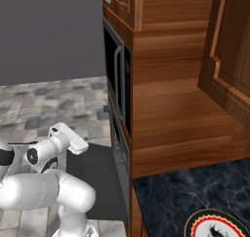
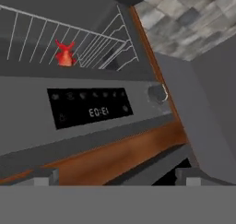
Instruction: Place the fish on the rack of the oven, and slide the rack back inside. Close the oven door.
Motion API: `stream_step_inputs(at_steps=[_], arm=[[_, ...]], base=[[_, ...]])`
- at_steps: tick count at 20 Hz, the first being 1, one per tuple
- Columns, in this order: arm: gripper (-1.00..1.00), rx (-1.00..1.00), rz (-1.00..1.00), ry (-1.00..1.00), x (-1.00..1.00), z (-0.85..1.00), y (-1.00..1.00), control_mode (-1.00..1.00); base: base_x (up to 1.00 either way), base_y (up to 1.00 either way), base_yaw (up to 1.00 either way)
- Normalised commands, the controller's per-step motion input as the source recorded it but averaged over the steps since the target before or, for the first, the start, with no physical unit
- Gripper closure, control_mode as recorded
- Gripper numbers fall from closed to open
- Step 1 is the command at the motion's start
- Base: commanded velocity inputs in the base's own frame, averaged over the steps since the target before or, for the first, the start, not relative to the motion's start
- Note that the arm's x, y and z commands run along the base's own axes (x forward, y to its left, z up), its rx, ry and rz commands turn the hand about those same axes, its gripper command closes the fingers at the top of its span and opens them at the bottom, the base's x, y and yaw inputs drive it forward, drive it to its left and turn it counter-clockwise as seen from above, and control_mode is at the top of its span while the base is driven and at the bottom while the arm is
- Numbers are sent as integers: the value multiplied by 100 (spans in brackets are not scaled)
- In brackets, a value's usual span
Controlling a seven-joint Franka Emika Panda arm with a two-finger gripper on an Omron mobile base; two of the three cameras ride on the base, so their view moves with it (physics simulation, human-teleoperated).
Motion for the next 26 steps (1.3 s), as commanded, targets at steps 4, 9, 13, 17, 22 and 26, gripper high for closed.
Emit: stream_step_inputs(at_steps=[4,9,13,17,22,26], arm=[[-100,-68,-12,15,0,100,96,-100],[-100,-58,-7,7,1,100,92,-100],[-100,-52,-5,11,2,100,76,-100],[-100,-52,-3,23,0,100,74,-100],[-100,-46,-4,35,0,100,75,-100],[-100,-41,-5,45,-1,100,75,-100]], base=[[0,0,0],[0,0,0],[0,0,0],[0,0,0],[0,0,0],[0,0,0]])
